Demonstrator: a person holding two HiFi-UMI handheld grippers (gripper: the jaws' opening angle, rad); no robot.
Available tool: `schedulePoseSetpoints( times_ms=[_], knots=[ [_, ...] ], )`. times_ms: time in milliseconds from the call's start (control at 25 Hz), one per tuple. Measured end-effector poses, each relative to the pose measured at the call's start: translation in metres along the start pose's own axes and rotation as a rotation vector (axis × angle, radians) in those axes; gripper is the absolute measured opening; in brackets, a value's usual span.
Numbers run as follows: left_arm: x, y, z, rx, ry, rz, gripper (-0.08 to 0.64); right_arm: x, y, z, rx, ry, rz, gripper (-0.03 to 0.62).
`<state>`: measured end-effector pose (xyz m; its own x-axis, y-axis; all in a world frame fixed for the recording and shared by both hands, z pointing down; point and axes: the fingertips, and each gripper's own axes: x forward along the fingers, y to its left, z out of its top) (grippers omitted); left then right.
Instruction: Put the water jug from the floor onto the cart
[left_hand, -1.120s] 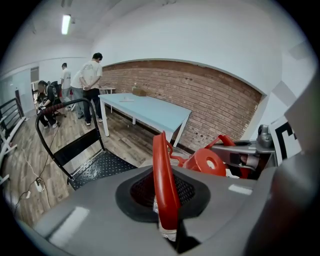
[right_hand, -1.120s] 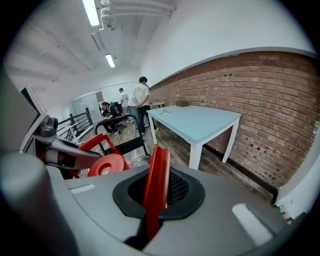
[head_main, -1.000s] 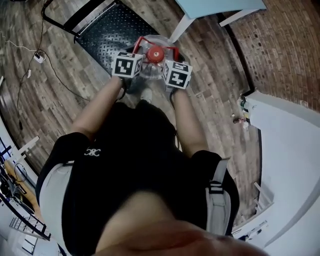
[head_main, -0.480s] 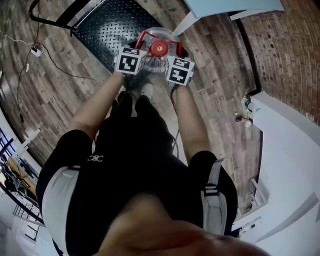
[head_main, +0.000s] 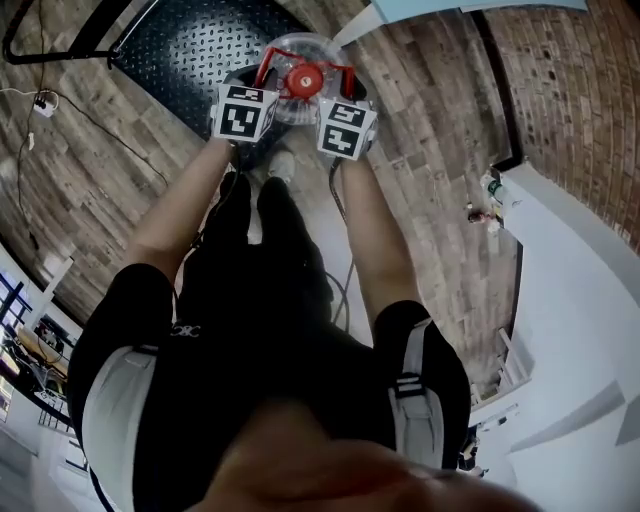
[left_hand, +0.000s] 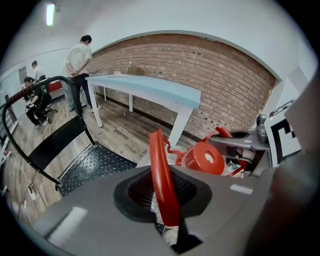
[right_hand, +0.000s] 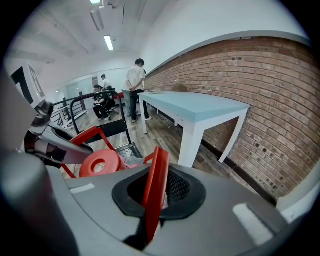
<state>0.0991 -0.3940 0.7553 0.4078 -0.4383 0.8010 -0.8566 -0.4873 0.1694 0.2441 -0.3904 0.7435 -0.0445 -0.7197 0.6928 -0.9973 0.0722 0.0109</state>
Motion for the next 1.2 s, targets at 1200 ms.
schedulePoseSetpoints(
  times_ms=[1200],
  knots=[
    [-0.046,0.021,0.009,0.016,-0.001,0.014,0.115,-0.059,0.012,0.011,0.101,-0.037,-0.011,0.128]
  ],
)
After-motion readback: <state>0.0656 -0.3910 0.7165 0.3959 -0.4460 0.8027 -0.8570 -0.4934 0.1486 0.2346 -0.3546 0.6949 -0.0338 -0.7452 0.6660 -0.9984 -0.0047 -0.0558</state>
